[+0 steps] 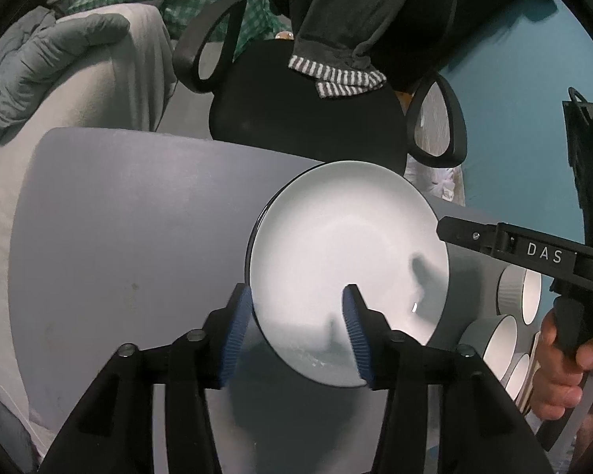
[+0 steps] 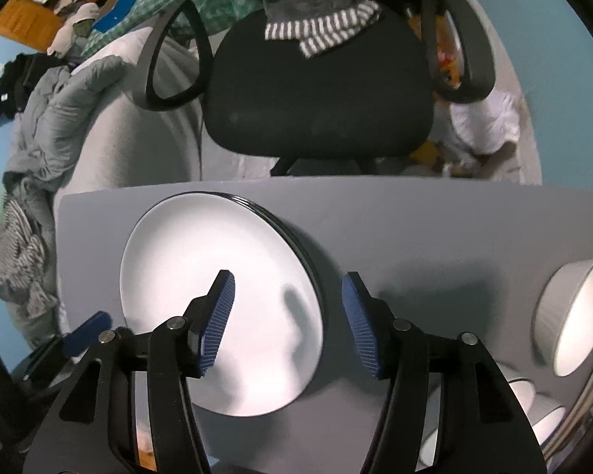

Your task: Organize plates and bowls

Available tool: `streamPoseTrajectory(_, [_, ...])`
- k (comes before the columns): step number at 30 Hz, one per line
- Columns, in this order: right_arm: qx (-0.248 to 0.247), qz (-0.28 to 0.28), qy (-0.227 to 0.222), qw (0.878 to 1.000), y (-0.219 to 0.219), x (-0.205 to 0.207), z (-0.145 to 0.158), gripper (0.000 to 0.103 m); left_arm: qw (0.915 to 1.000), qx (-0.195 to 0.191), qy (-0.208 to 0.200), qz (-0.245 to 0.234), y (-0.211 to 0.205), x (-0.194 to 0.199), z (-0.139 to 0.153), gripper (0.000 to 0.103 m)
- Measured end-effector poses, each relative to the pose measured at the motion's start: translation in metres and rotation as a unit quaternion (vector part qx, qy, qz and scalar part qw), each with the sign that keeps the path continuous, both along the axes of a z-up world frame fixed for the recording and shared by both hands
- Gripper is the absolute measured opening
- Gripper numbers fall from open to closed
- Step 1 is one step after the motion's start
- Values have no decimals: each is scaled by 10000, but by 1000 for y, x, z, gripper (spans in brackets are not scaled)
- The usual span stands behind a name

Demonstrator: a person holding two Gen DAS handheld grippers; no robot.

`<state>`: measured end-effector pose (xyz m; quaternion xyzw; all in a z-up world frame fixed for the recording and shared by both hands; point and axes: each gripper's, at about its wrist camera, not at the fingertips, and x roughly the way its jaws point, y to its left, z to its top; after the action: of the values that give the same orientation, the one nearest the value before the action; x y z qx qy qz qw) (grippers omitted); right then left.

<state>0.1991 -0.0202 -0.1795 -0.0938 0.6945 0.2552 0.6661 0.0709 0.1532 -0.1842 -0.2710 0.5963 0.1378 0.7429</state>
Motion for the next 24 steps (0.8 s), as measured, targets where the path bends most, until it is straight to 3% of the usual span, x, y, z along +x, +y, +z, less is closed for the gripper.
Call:
streamPoseTrajectory(6, [-235,380,-615,9971,-3,-15,29,67,9997,194,-133,-13,-9,-12,23,54])
streamPoseTrajectory(9, [-285,502,-837,9948,-7,-23,44,67,9993,285,-233,23,-12,-17,36,66])
streamPoseTrajectory(24, [-118,578,-1920,9796,-18,-58,132,68,9929,821,-855,-135,-29,-40,115,68])
